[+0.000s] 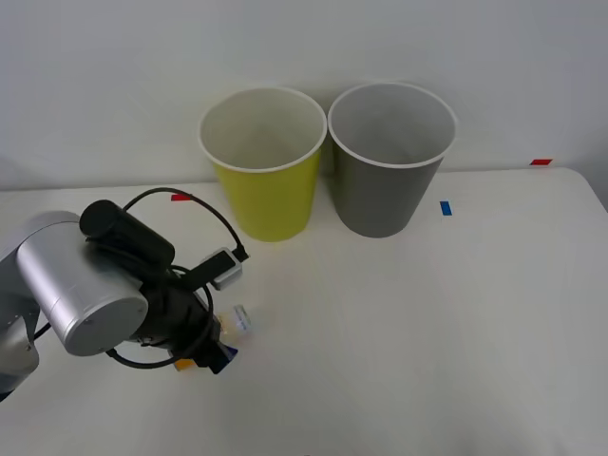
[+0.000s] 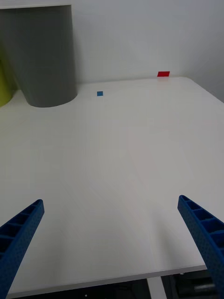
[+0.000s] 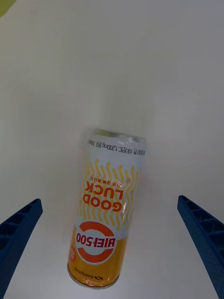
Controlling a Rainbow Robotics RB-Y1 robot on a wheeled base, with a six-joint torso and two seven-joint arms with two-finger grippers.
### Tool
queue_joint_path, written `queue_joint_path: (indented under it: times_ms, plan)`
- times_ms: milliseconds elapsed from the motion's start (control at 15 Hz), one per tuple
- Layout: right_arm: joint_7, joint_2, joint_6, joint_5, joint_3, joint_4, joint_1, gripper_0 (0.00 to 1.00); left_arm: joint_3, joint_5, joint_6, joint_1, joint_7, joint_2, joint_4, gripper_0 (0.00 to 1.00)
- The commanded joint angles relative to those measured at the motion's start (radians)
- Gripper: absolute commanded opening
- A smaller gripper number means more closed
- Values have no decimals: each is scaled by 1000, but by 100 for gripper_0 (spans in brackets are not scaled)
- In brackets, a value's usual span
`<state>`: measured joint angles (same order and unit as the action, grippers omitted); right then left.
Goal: Put cans in the gray bin and PET bottles in the light green bin.
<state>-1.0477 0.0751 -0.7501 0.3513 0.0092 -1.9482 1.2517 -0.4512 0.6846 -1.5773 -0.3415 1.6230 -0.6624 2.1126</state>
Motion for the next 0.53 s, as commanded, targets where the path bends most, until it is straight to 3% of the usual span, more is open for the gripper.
queue_joint_path:
  times_ms: [67,533]
  plan:
    - [0,0,0,0,0,0,0,100,-47,-19,-1,-57,0,9,-75,100]
    - [0,0,0,0,0,0,0,100,-47,-53,-61,-74,3,86,-128,100]
